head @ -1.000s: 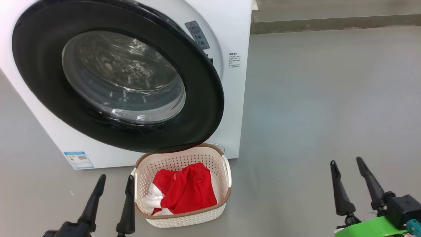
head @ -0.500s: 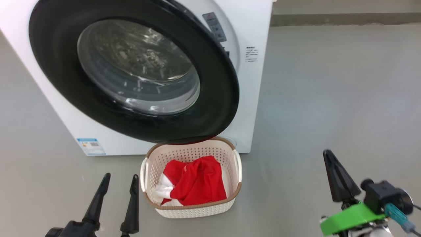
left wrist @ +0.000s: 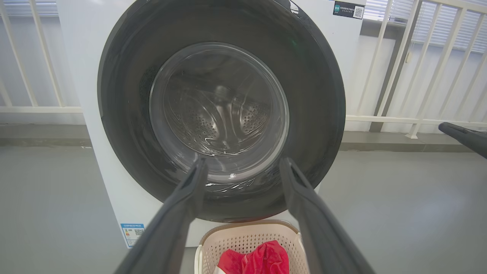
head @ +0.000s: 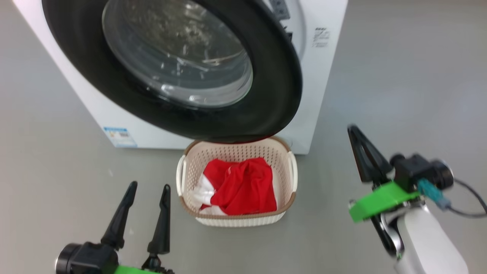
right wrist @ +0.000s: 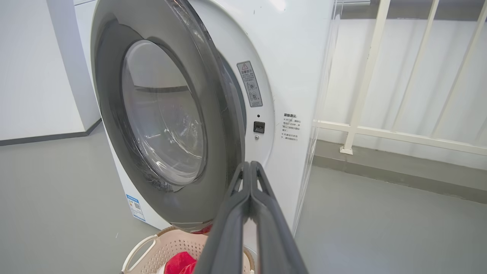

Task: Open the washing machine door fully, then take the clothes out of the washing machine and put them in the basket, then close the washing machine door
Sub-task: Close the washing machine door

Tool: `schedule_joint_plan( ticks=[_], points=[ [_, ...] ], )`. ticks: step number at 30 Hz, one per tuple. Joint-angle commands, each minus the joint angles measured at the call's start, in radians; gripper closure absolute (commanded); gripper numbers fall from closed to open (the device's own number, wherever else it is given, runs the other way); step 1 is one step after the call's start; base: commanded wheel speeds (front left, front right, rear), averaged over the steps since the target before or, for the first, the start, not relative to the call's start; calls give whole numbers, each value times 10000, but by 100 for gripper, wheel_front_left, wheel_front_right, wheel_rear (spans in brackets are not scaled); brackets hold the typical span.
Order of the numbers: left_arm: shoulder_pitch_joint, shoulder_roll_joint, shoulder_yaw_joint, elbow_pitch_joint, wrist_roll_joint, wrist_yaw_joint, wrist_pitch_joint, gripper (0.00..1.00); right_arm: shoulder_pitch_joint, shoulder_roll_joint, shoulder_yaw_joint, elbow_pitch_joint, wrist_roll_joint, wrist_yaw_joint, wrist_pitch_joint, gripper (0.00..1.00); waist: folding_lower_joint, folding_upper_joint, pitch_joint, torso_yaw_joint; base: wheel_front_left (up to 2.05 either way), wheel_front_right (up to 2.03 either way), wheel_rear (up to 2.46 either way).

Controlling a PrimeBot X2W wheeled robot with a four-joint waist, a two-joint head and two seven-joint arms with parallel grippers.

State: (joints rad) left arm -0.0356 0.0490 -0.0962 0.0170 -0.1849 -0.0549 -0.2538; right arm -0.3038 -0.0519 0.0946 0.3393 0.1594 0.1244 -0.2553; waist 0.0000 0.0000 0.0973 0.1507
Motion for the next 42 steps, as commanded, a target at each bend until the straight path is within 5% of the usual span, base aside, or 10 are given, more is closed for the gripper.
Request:
schedule_joint_plan(
  ticks=[1,19,42],
  points=[
    [-405,47,291,-289,-33,-67,-80,0,-439,17,287,-199,-131,63,-65,100,0,0,399,312,0,0,0],
    [-1389,14,-358,-416,-418,-51,-80,0,-3982,17,1294,1695,-378,63,-65,100,0,0,2045,1363,0,0,0],
    [-2078,13,-1090,-546,-924,-7,-80,0,-6948,10,48,3421,-2492,63,-65,100,0,0,3144,1638,0,0,0]
  ],
)
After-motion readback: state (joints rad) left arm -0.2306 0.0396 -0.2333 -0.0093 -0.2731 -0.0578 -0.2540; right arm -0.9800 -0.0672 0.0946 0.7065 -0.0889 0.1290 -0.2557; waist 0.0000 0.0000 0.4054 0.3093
